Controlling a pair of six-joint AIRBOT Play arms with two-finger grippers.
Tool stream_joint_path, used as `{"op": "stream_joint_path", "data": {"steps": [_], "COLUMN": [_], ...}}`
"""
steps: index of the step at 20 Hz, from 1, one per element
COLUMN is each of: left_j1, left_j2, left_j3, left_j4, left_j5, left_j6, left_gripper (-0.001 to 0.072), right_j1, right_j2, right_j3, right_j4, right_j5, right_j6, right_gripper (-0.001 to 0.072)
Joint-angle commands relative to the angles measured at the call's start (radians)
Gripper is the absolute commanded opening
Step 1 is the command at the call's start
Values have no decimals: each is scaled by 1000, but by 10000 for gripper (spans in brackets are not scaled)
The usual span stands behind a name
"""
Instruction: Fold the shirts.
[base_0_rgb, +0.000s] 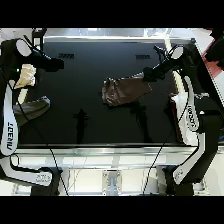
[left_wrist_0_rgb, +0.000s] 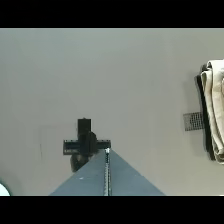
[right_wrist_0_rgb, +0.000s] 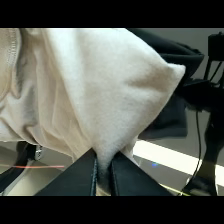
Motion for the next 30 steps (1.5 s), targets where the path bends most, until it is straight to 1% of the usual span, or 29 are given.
{"op": "stream_joint_path", "data": {"steps": [1, 6, 9, 12, 14, 17, 19, 21, 23, 25, 30], "left_j1": [0, 0, 0, 0, 0, 0, 0, 0, 0, 0, 0], "left_j2": [-23, -43, -54, -65, -73, -84, -91, -96, -98, -102, -104], "left_j3": [0, 0, 0, 0, 0, 0, 0, 0, 0, 0, 0], "left_j4": [-3, -3, -3, -3, -3, -3, -3, -3, -3, -3, -3], "left_j5": [0, 1, 0, 0, 0, 0, 0, 0, 1, 0, 1], "left_j6": [0, 0, 0, 0, 0, 0, 0, 0, 0, 0, 0], "left_gripper": [11, 12, 12, 12, 11, 12, 12, 12, 12, 12, 12], "right_j1": [0, 0, 0, -8, -8, -27, -76, -158, -254, -336, -487], "right_j2": [0, 0, 1, 4, 9, 14, 41, 88, 155, 233, 414], "right_j3": [-1, -1, -1, -1, 0, 0, 0, 10, 10, 10, 2], "right_j4": [-3, -8, -49, -46, -56, -127, -190, -245, -253, -272, -396], "right_j5": [-14, -28, -29, -92, -116, -122, -116, -64, -3, 53, 243], "right_j6": [-16, -24, -32, -31, -31, -23, 16, 61, 85, 86, 81], "right_gripper": [72, 70, 74, 71, 24, 19, 19, 19, 19, 19, 19]}}
